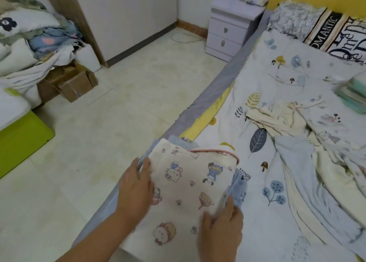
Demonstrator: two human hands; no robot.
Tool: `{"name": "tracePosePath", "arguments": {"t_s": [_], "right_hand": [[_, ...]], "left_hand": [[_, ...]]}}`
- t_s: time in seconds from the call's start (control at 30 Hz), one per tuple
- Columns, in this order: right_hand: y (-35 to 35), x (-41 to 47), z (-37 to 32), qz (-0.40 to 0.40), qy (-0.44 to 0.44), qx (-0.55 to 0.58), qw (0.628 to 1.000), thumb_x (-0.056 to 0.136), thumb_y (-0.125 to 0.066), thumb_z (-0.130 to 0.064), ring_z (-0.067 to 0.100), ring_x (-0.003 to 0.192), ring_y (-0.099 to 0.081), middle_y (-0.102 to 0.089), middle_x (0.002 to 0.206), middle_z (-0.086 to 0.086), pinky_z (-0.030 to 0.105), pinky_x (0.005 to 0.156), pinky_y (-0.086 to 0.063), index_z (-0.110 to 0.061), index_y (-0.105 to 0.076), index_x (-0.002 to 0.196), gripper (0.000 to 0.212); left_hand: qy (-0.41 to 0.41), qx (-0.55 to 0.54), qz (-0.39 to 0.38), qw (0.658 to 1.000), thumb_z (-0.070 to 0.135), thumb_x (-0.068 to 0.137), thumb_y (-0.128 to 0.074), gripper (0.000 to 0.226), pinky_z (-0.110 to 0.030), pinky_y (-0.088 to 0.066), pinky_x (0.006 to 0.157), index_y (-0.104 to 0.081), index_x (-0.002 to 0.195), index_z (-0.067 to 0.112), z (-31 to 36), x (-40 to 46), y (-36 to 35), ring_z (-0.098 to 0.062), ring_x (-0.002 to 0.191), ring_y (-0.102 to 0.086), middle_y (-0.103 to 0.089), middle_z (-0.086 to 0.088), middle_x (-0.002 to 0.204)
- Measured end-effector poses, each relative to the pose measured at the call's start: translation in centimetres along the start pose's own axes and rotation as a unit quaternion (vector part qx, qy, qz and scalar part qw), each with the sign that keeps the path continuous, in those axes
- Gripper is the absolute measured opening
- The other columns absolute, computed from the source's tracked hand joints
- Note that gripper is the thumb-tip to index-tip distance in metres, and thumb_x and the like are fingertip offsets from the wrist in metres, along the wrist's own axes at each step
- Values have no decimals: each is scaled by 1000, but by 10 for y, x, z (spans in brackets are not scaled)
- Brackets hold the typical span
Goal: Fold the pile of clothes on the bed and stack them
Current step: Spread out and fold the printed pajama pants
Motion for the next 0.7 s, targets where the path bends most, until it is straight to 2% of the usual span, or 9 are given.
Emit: {"name": "tracePosePath", "arguments": {"t_s": [0.07, 0.13, 0.17, 0.23, 0.3, 0.37, 0.53, 0.6, 0.7], "right_hand": [[3, 0, -16, 72, 115, -63, 989, 67, -66, -23, 45, 105, -54, -53, 121, 32, 52, 80, -49, 2, -53, 126, 65], [-13, -6, -25, 13, 191, -143, 971, 76, -44, -43, 39, 124, -41, -49, 132, 29, 53, 98, -36, -3, -55, 128, 66], [-25, -5, -22, -46, 192, -169, 966, 80, -38, -49, 38, 133, -32, -42, 140, 27, 54, 104, -28, -7, -50, 133, 69], [-51, -2, -6, -145, 174, -208, 951, 90, -26, -59, 31, 142, 11, 4, 156, 16, 52, 114, -4, -18, -15, 150, 73], [-65, 6, 11, -188, 155, -207, 947, 91, -17, -63, 19, 126, 41, 40, 141, 1, 45, 112, 14, -27, 13, 148, 73], [-69, 10, 14, -192, 153, -209, 946, 90, -15, -63, 17, 127, 41, 44, 136, -1, 44, 112, 13, -28, 16, 147, 73], [-53, 8, 5, -216, 152, -201, 943, 94, -19, -57, 24, 142, 22, 27, 153, 5, 45, 115, 6, -23, 7, 149, 70], [-38, 5, 0, -226, 148, -178, 946, 96, -22, -52, 24, 144, 16, 18, 156, 6, 43, 116, 3, -23, 4, 150, 67], [-12, -3, -9, -221, 153, -115, 956, 97, -29, -46, 20, 145, 2, 3, 158, 2, 34, 118, -3, -25, -7, 149, 60]], "left_hand": [[-158, 80, 43, 983, 26, 86, -48, 57, -47, -30, 104, -33, 140, 15, 21, -4, 1, -30, 125, -37, -37, -16, 142], [-262, 151, -9, 953, 41, 96, -23, 51, -43, -10, 112, -38, 140, 20, 29, -10, -14, -28, 133, -32, -35, -8, 148], [-245, 175, -84, 950, 46, 98, -13, 56, -42, -8, 111, -43, 139, 21, 24, -11, -23, -28, 133, -37, -38, -7, 147], [-186, 197, -156, 950, 54, 94, 0, 68, -43, -8, 109, -41, 140, 25, 14, -8, -37, -29, 133, -40, -35, -6, 148], [-170, 193, -200, 945, 66, 79, 18, 77, -43, 8, 113, -3, 146, 34, 8, -6, -51, -26, 144, 1, 7, -3, 155], [-163, 179, -223, 944, 71, 61, 34, 79, -42, 21, 111, 27, 134, 40, 3, -3, -62, -20, 134, 34, 39, 4, 142], [-155, 189, -249, 937, 73, 51, 36, 100, -45, 14, 113, 23, 142, 32, 12, -3, -47, -18, 139, 28, 35, 2, 146], [-137, 186, -251, 940, 72, 72, 16, 88, -44, 10, 115, 10, 148, 29, 19, -5, -34, -18, 144, 15, 22, 2, 154], [-127, 150, -231, 953, 51, 97, -23, 59, -37, 2, 116, -9, 149, 28, 37, -10, -5, -13, 145, -4, -4, 4, 158]]}}
Point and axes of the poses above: each hand's wrist, its own x-axis towards the middle knuckle, its own y-axis out of the back of the hand, z = x × y, the point moved 5 cm from there along x, towards the middle knuckle
